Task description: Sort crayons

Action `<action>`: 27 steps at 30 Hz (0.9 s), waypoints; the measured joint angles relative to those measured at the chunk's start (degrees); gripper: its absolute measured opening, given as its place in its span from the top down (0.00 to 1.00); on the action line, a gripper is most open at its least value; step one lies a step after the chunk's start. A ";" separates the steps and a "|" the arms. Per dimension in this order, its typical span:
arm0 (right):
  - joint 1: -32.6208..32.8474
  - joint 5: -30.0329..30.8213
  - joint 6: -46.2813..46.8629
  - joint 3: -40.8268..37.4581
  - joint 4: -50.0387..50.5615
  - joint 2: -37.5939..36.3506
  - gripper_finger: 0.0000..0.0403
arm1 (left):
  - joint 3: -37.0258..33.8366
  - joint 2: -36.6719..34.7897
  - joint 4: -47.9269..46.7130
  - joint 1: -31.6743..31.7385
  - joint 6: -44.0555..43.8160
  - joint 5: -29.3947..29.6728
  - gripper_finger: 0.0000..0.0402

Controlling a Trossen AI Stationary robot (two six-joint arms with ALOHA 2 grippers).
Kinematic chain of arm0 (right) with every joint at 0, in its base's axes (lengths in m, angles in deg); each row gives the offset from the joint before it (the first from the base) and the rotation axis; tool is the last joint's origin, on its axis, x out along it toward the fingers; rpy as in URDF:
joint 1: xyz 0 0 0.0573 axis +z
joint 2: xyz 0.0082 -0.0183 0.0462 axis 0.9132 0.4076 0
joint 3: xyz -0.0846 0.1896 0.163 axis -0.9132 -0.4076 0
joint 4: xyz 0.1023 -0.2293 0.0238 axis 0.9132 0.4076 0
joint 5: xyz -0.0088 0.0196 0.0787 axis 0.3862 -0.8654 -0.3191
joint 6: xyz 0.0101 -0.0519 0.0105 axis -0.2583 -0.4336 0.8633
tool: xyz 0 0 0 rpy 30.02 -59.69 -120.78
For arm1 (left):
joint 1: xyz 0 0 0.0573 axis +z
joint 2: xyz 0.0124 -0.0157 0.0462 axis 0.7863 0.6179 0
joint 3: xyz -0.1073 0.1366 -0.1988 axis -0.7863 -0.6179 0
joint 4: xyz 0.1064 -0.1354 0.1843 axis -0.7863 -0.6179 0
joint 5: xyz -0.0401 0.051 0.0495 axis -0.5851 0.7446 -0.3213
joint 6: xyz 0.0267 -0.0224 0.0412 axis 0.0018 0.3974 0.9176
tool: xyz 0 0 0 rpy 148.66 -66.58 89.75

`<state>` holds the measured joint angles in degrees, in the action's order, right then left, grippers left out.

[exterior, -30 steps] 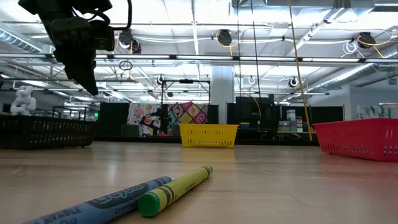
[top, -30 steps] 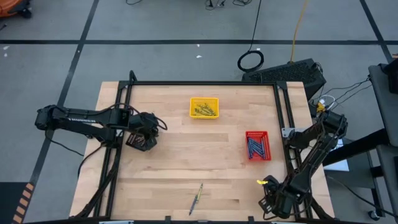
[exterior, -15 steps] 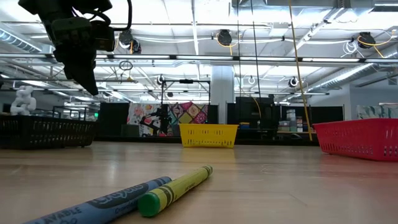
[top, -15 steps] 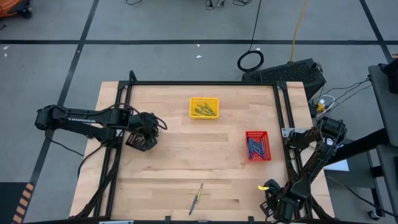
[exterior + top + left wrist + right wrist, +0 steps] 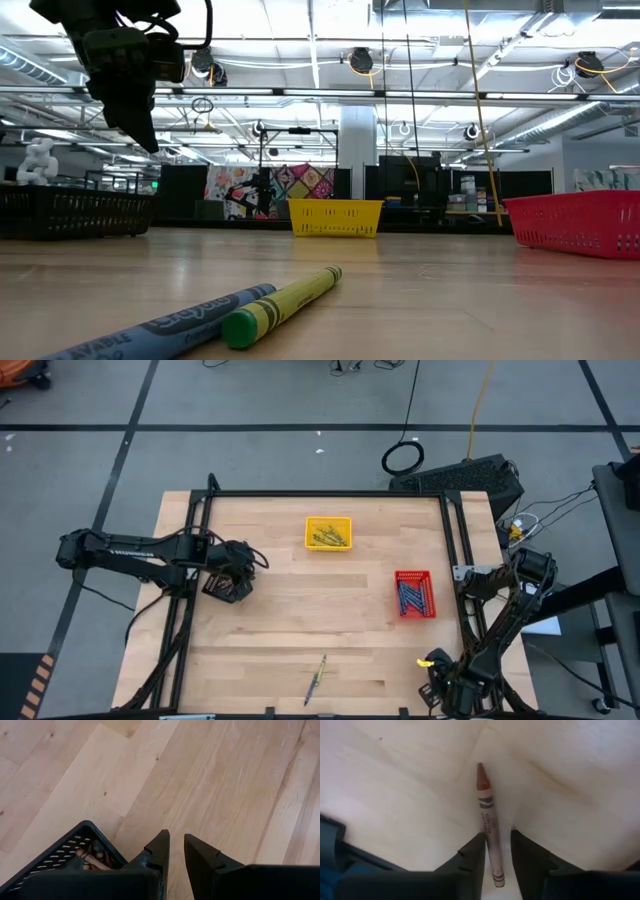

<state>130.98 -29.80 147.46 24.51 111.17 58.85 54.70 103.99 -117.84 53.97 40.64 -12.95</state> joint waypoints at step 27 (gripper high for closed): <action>0.07 14.21 0.63 -0.20 1.01 -1.49 1.00 | 0.00 0.00 -0.36 -0.01 -4.44 -0.02 0.85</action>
<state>131.05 -15.59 148.09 24.31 112.18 57.36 54.70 104.00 -118.21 53.96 36.20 -12.97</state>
